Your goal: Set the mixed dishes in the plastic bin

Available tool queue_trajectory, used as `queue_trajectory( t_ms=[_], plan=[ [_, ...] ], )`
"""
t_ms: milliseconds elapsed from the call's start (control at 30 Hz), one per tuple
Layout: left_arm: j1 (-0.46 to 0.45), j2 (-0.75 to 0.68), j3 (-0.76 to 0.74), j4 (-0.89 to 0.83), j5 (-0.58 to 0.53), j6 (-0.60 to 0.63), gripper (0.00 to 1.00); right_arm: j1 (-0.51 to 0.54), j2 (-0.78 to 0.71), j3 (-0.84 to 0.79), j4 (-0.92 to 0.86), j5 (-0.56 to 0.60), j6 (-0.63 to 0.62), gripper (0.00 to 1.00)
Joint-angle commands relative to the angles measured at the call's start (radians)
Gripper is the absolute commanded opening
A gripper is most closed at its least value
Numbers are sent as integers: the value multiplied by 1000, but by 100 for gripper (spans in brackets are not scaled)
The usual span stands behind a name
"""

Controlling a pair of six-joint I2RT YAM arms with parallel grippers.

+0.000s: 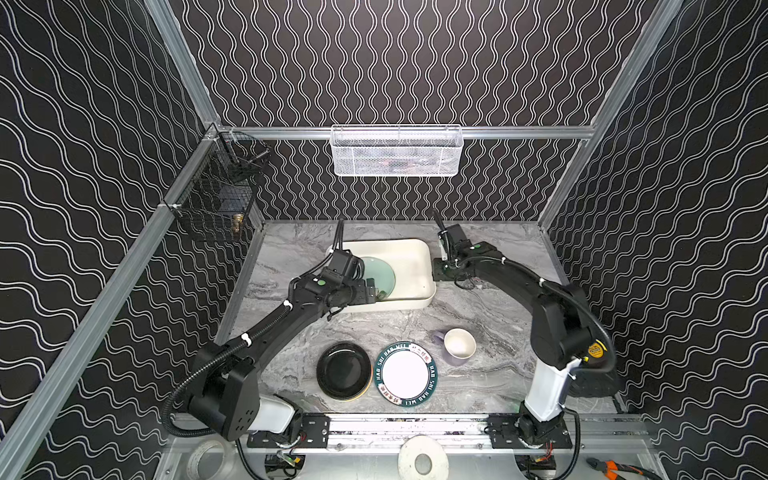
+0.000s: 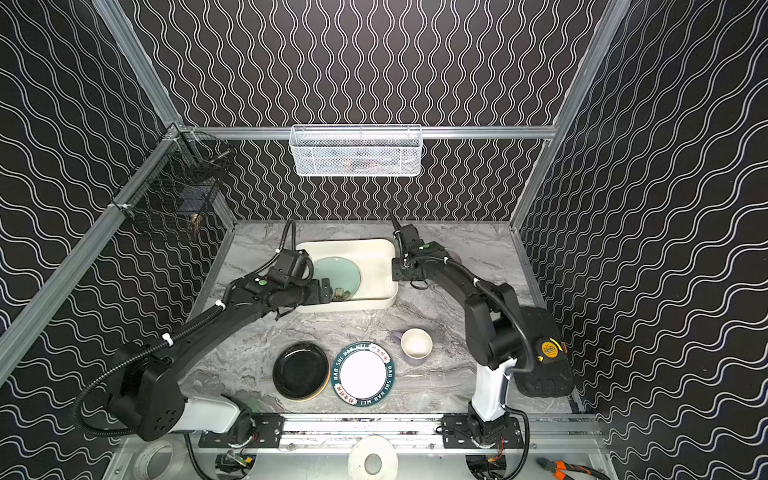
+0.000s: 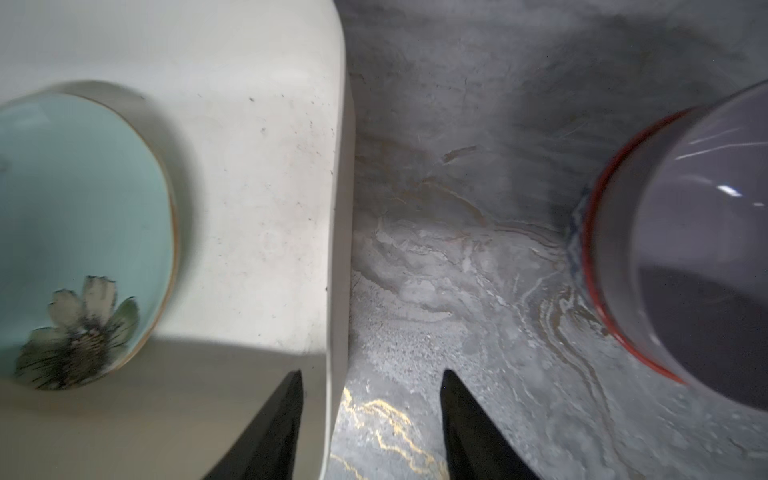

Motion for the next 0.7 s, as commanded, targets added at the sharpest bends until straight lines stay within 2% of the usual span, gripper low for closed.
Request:
queue_trajectory(
  t_ms=[0, 167, 367, 667],
  plan=[
    [-40, -12, 9, -11, -38, -14, 99, -3, -79, -20, -14, 0, -13, 58],
    [-71, -26, -29, 11, -32, -9, 99, -11, -185, -105, -21, 40, -12, 61],
    [-130, -35, -41, 29, -15, -11, 99, -20, -270, -211, -64, 4, 17, 61],
    [-213, -34, -52, 75, -29, -21, 99, -11, -543, -367, -211, -2, 113, 61]
  ],
)
